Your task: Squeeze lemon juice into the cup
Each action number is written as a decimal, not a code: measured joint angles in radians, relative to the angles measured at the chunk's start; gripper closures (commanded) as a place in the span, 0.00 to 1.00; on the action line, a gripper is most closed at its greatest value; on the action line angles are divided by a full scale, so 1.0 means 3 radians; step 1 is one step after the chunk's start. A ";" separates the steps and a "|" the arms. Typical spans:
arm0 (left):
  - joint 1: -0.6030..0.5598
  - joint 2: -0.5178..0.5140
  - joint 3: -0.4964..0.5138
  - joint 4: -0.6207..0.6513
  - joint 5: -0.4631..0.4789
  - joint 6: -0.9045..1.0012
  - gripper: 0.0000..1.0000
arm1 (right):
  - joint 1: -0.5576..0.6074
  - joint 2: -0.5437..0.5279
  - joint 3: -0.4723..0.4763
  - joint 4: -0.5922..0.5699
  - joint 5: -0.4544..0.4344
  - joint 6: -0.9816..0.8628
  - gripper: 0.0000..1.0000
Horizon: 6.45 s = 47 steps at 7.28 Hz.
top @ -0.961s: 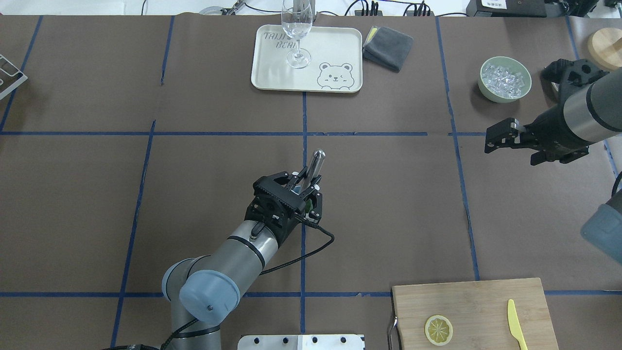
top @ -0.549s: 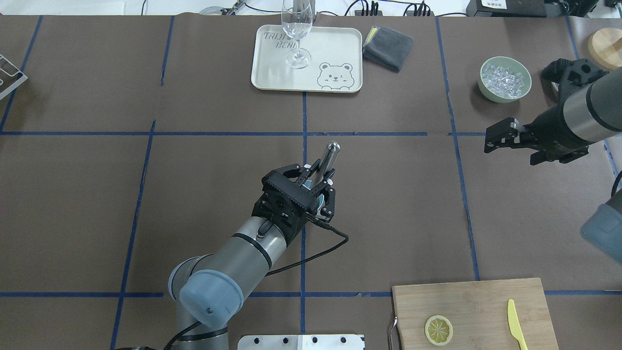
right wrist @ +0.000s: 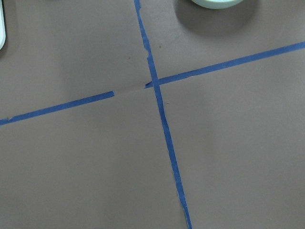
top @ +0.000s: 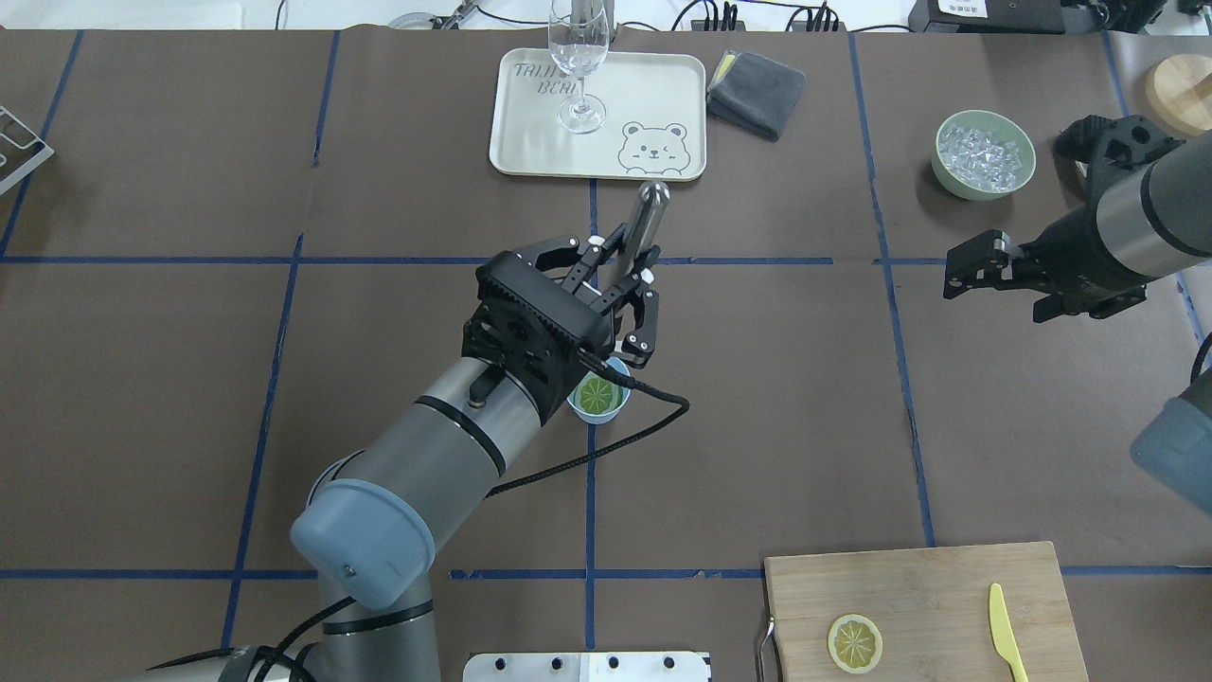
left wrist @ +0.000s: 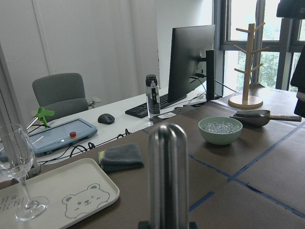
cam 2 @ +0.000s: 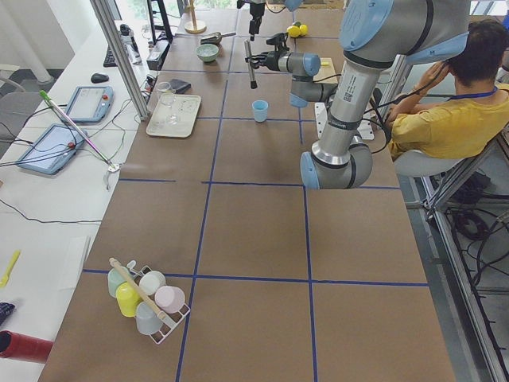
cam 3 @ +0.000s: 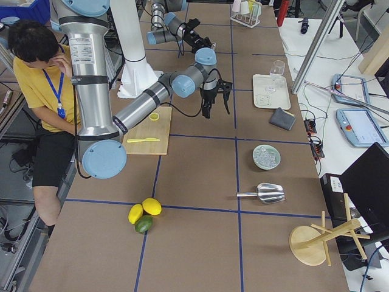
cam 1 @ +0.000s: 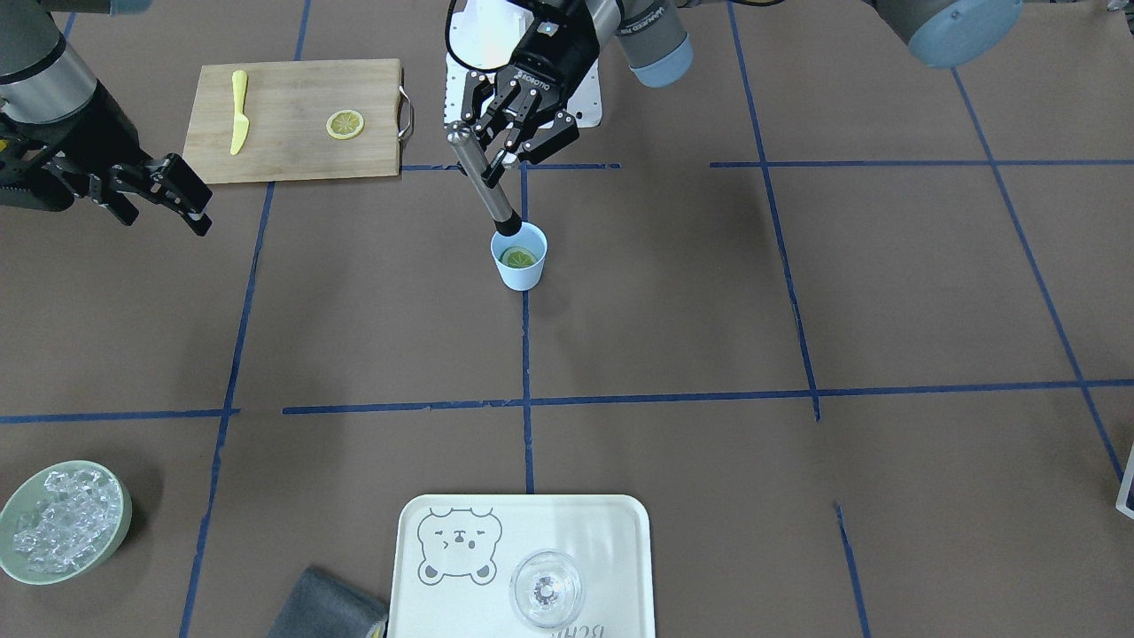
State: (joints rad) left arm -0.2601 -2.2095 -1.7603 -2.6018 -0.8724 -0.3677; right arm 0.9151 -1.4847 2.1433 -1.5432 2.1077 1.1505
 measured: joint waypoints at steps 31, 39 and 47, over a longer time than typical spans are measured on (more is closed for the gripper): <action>-0.2291 0.1555 0.0597 0.3272 -0.4316 -0.0719 1.00 | 0.0319 -0.0435 -0.0070 0.0066 0.0122 -0.0879 0.00; -0.2293 0.1551 0.0637 0.3197 -0.4317 -0.0725 0.60 | 0.0334 -0.0435 -0.0063 0.0066 0.0133 -0.0880 0.00; -0.2389 0.1572 0.0403 0.3203 -0.4332 -0.0708 0.37 | 0.0529 -0.0464 -0.0076 0.0068 0.0318 -0.1011 0.00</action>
State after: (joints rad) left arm -0.9768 -1.7378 -1.6395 -1.6408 -2.1720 -0.5800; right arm 1.0739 -1.6238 2.1206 -1.5226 2.2030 0.8473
